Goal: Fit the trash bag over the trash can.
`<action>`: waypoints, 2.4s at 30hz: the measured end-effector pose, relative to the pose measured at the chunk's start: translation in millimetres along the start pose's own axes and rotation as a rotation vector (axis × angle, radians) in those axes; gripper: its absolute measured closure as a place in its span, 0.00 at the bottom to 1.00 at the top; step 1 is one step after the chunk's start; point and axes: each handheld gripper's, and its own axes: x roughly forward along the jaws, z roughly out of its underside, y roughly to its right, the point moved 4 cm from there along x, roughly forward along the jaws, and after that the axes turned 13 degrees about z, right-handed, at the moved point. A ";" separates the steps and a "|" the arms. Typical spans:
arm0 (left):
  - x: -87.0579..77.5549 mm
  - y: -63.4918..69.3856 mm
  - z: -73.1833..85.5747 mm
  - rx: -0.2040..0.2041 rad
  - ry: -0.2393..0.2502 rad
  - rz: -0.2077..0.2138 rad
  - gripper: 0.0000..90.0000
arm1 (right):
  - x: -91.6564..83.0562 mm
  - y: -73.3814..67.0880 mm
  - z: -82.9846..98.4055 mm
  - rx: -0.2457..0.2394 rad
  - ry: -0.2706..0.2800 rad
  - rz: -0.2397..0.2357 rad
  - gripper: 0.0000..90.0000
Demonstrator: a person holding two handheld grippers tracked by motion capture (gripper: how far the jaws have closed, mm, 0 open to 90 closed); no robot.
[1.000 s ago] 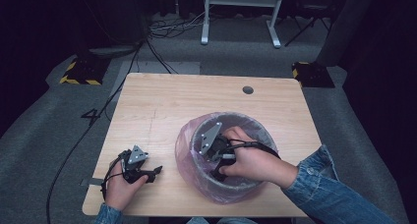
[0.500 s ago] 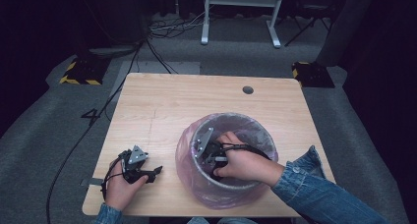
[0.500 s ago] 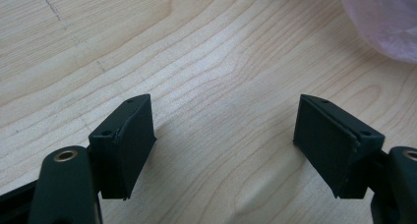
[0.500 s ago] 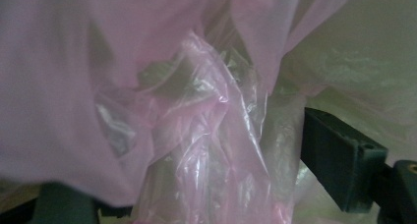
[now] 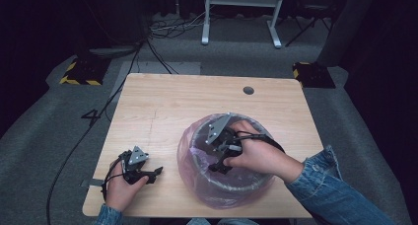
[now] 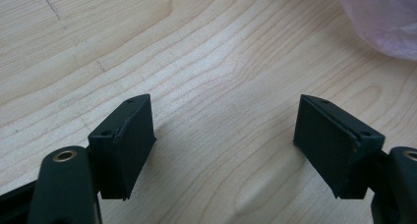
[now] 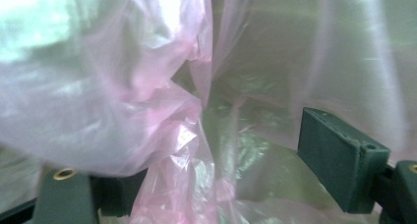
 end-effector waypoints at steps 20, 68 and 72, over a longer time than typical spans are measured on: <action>0.1 0.8 0.2 0.000 0.003 -0.007 0.26 | -116.7 24.7 39.2 0.174 0.245 0.198 0.26; -0.3 2.4 1.2 -0.010 0.004 -0.012 0.25 | -39.6 49.3 321.8 0.749 0.144 0.420 0.23; -0.4 2.3 1.1 -0.008 0.004 -0.012 0.25 | -22.6 42.2 335.9 0.753 0.120 0.433 0.23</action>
